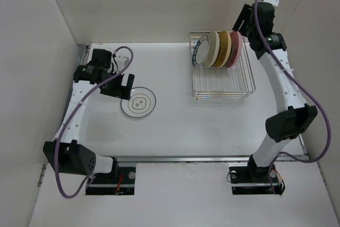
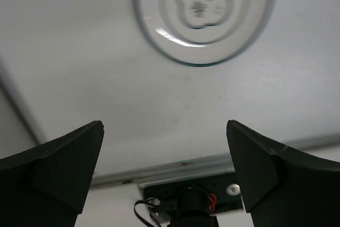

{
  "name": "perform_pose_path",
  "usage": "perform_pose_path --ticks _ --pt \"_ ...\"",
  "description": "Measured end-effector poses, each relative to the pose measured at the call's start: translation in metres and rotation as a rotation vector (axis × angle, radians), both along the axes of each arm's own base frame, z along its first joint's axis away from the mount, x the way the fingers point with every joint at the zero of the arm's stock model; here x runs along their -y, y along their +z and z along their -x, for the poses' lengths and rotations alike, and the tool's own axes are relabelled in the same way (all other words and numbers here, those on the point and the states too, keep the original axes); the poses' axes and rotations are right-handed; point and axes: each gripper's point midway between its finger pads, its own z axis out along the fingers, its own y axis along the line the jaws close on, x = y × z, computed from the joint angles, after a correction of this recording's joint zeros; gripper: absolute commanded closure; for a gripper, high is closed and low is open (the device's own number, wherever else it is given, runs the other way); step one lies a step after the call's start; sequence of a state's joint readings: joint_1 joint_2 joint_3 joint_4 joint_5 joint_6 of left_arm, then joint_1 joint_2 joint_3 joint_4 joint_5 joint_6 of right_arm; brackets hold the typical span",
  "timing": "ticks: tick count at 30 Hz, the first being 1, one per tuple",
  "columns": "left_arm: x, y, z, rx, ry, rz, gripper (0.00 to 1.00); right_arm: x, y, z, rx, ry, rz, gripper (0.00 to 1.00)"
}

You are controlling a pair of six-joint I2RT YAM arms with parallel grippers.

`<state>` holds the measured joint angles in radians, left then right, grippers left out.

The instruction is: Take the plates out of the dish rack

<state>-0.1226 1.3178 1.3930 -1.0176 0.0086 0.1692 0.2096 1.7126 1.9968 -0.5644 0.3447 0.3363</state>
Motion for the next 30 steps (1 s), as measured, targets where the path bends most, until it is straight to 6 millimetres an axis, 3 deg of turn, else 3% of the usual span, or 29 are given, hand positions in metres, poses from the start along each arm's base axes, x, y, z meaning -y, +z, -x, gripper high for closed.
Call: perform_pose_path --ticks 3,8,11,14,19,22,23,24,26,30 --pt "0.048 0.011 -0.005 -0.014 -0.209 0.205 0.00 0.028 -0.036 -0.020 -0.074 -0.082 0.035 0.29" --pt "0.114 0.020 -0.001 -0.048 -0.464 0.408 0.00 0.046 -0.131 -0.055 -0.266 -0.117 0.073 0.34" --pt "0.136 0.006 0.001 -0.121 -0.517 0.465 0.00 0.053 -0.181 -0.063 -0.373 -0.124 0.090 0.37" --pt "0.143 -0.008 -0.004 -0.170 -0.517 0.483 0.00 0.062 -0.209 -0.069 -0.424 -0.147 0.104 0.45" --pt "0.145 -0.014 -0.008 -0.183 -0.506 0.490 0.00 0.077 -0.218 -0.072 -0.436 -0.197 0.118 0.56" --pt "0.146 -0.014 -0.009 -0.184 -0.501 0.496 0.00 0.074 -0.217 -0.073 -0.428 -0.191 0.120 0.83" --pt "0.146 -0.014 -0.009 -0.184 -0.500 0.496 0.00 0.074 -0.217 -0.072 -0.433 -0.192 0.135 0.83" --pt "0.146 -0.014 -0.009 -0.184 -0.499 0.497 0.00 0.079 -0.218 -0.069 -0.446 -0.205 0.170 0.92" --pt "0.147 -0.013 -0.009 -0.184 -0.499 0.500 0.00 0.088 -0.217 -0.066 -0.457 -0.231 0.210 0.99" --pt "0.147 -0.013 -0.009 -0.184 -0.498 0.502 0.00 0.092 -0.209 -0.063 -0.451 -0.256 0.253 1.00"
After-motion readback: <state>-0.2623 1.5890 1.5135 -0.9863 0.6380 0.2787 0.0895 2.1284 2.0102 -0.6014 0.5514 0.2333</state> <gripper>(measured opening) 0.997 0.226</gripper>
